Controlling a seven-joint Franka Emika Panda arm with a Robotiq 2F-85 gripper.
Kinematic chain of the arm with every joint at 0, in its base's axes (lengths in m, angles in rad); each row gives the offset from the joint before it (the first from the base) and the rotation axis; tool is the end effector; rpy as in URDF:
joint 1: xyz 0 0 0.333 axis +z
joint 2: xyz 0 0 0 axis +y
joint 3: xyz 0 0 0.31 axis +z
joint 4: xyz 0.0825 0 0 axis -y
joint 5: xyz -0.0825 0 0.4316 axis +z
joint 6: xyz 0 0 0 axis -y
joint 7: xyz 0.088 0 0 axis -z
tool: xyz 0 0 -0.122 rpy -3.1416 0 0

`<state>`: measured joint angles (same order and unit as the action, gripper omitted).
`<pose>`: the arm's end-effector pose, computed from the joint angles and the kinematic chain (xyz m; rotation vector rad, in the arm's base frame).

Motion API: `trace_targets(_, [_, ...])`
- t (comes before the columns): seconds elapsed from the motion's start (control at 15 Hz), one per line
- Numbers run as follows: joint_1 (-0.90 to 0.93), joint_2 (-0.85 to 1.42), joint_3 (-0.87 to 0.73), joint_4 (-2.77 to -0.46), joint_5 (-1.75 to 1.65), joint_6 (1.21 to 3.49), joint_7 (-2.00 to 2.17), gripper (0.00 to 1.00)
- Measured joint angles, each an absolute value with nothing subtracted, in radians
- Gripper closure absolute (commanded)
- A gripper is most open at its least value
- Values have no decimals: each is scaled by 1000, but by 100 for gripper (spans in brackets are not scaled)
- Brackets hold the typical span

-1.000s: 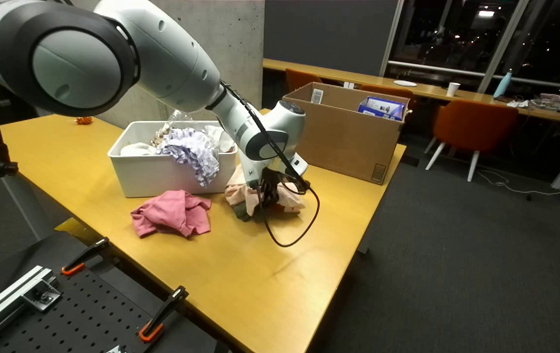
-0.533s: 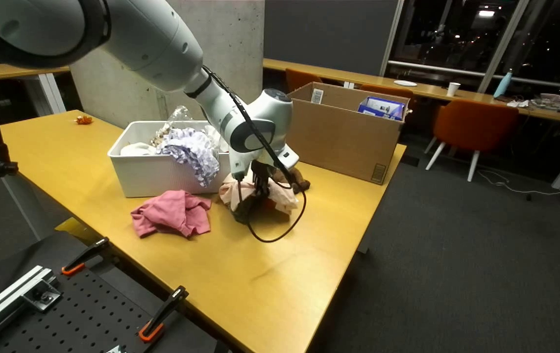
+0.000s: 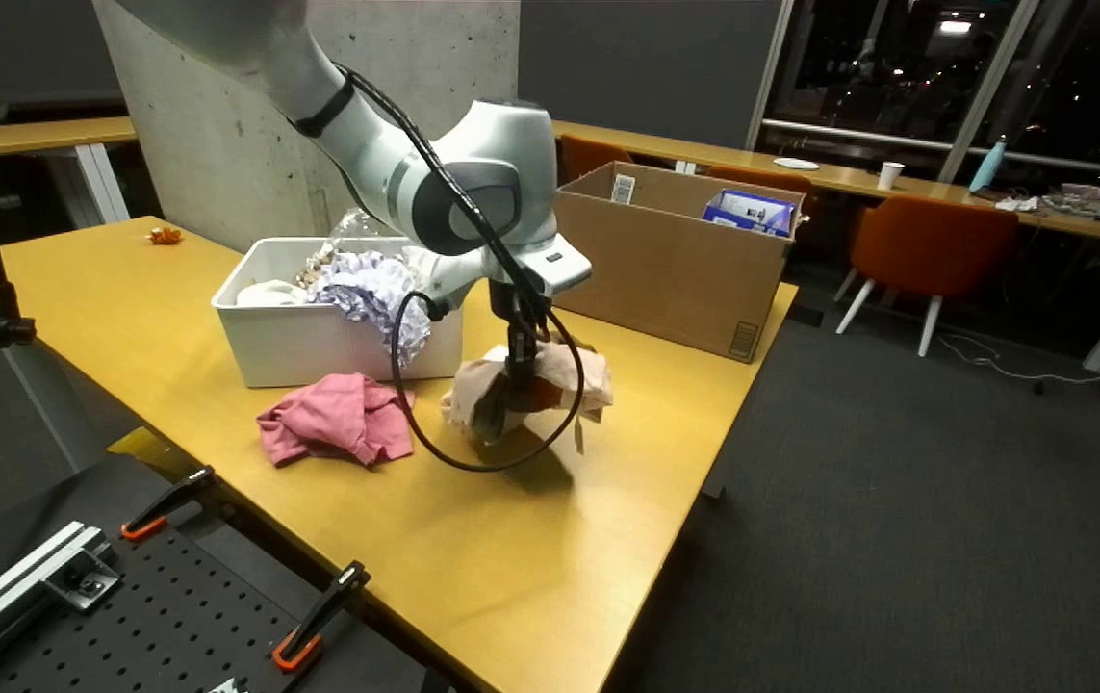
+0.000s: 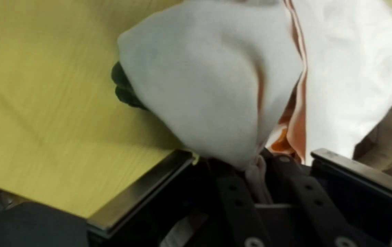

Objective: Remove the laundry from the basket and lay it on the table, put back the pitch coloured laundry

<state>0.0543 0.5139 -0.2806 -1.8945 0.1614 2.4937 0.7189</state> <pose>0.6591 -0.1465 0.1955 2.7298 -1.5394 0.1799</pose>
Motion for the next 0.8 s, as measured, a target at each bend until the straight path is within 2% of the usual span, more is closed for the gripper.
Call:
trace_targets(0.4, [100,234,-388,-1999,-218,2477,1003,97])
trace_targets(0.6, [98,98,-368,-1997,-400,2472,1081,97])
trace_targets(0.8, [81,-27,-283,-1984,-538,2472,1103,97])
